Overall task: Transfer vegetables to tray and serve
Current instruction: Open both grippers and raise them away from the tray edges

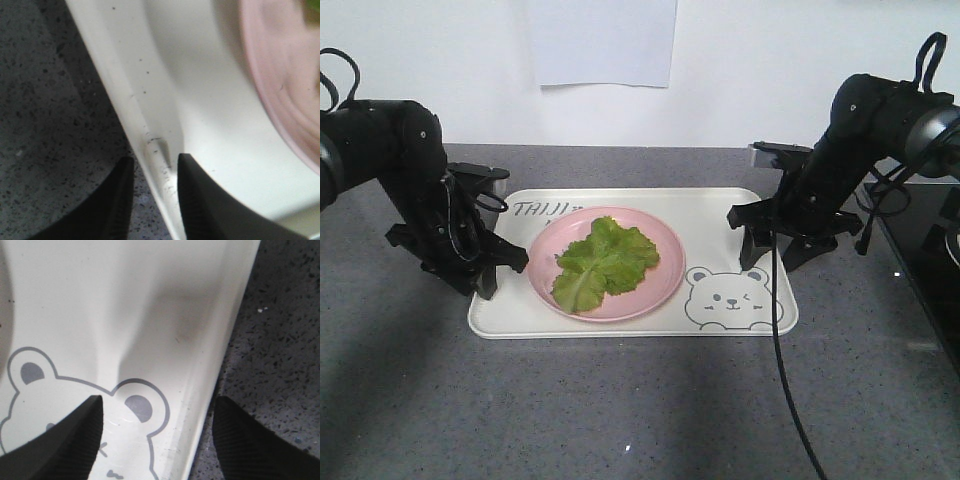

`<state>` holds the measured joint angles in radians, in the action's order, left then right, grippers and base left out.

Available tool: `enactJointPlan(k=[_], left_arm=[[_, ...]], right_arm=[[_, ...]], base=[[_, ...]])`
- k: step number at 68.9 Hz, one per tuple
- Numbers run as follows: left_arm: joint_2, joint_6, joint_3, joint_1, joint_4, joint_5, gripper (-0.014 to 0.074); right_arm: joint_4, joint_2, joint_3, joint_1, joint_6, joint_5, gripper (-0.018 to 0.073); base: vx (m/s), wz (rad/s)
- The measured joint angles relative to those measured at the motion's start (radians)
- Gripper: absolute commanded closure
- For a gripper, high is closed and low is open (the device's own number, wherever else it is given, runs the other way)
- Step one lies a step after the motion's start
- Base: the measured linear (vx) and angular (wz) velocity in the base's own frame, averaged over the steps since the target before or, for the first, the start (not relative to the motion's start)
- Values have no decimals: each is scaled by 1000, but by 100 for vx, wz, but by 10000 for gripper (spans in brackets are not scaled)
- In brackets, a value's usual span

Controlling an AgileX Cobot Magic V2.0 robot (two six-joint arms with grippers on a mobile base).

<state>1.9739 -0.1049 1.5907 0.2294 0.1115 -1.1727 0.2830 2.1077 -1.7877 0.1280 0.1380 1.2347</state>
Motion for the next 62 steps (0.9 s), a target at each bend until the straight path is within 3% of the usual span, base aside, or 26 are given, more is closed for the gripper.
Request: enactJointPlan(k=[25, 33, 40, 54, 62], left_arm=[[-4, -2, 0, 3, -2, -15, 286], [-25, 1, 0, 3, -2, -15, 286], [-61, 4, 0, 3, -2, -10, 286], [-188, 10, 0, 3, -2, 46, 328], [-282, 12, 0, 3, 0, 89, 401]], right_arm=[[-11, -51, 0, 0, -9, -2, 98], [-21, -103, -1, 0, -9, -1, 145], [-22, -153, -1, 0, -9, -1, 253], [4, -285, -1, 0, -3, -75, 575], [23, -366, -1, 0, 57, -106, 569]], base=[[0, 0], [0, 0], [0, 0], [0, 0], [0, 0]])
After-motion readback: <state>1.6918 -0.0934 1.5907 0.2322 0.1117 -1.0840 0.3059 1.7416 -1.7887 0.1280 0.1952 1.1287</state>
